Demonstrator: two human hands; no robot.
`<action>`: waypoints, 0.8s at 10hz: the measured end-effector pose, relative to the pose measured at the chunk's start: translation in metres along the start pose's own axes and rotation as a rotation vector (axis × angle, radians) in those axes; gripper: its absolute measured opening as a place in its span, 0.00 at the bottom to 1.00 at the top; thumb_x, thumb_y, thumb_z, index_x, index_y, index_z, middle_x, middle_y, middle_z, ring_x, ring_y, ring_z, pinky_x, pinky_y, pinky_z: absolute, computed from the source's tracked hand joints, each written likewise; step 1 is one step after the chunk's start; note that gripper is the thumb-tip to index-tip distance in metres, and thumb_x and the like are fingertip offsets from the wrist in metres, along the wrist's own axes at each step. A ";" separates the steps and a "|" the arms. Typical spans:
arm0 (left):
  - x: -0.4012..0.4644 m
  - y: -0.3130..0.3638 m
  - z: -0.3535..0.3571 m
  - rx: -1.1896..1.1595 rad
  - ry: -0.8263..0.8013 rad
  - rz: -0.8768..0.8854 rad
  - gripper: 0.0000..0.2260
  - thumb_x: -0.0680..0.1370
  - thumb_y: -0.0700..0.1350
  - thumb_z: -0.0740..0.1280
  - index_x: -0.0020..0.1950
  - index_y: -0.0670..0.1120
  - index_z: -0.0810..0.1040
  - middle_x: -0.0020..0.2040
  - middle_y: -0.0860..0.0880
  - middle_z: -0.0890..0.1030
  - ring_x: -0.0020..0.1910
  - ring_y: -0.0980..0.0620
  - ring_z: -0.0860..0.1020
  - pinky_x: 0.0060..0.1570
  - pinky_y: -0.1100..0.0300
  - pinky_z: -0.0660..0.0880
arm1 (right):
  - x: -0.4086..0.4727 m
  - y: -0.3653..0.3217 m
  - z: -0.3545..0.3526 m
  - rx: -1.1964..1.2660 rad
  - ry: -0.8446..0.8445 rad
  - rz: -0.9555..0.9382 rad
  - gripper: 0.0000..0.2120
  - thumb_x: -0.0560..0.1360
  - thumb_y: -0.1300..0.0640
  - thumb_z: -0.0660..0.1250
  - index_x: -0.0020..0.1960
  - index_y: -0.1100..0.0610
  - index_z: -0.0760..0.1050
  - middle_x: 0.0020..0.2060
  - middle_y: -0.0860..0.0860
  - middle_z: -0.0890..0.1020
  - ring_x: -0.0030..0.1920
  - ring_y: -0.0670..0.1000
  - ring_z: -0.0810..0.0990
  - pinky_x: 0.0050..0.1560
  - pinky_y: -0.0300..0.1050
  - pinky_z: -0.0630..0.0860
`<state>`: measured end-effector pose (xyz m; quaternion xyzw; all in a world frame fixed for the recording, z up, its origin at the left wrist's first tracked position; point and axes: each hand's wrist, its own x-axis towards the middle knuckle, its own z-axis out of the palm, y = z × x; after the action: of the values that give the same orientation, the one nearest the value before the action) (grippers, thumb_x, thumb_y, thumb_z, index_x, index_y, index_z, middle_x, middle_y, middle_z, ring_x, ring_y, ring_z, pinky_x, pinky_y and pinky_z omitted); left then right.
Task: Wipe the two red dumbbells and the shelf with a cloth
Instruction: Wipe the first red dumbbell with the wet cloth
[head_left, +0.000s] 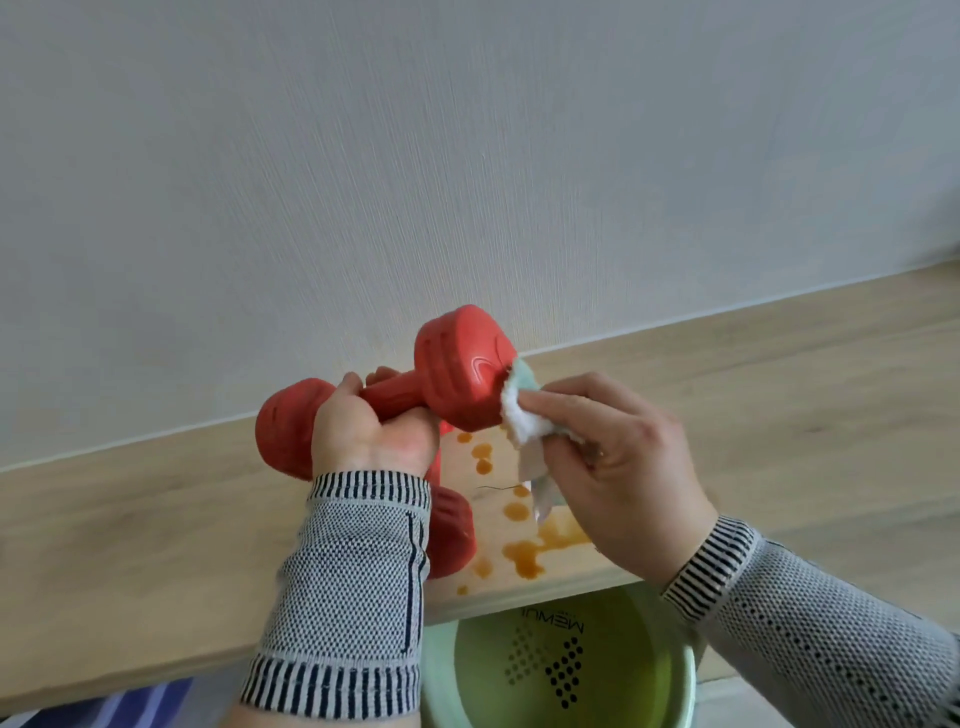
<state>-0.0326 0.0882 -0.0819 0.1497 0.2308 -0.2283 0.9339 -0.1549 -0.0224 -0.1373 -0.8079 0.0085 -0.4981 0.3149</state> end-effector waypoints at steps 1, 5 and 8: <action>0.004 0.000 -0.002 -0.034 -0.015 0.001 0.05 0.80 0.42 0.64 0.45 0.46 0.72 0.33 0.51 0.73 0.36 0.56 0.75 0.45 0.58 0.77 | 0.005 -0.010 0.000 0.029 0.039 -0.008 0.13 0.72 0.64 0.62 0.52 0.59 0.82 0.45 0.46 0.80 0.41 0.40 0.77 0.42 0.26 0.72; -0.012 0.000 0.001 0.092 -0.136 0.024 0.13 0.82 0.45 0.57 0.37 0.45 0.65 0.20 0.47 0.70 0.16 0.52 0.71 0.21 0.65 0.72 | 0.009 -0.014 0.008 0.029 0.054 -0.047 0.14 0.73 0.63 0.59 0.51 0.60 0.82 0.44 0.50 0.81 0.42 0.43 0.78 0.43 0.28 0.73; -0.011 0.001 0.004 0.149 -0.226 0.008 0.16 0.82 0.47 0.53 0.35 0.47 0.60 0.15 0.47 0.66 0.12 0.51 0.67 0.20 0.66 0.70 | 0.009 -0.010 0.007 0.049 0.053 -0.002 0.15 0.72 0.62 0.58 0.50 0.60 0.82 0.44 0.50 0.82 0.41 0.41 0.77 0.42 0.27 0.72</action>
<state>-0.0396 0.0913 -0.0727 0.1929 0.1058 -0.2565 0.9412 -0.1474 -0.0140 -0.1275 -0.7864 0.0036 -0.5198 0.3338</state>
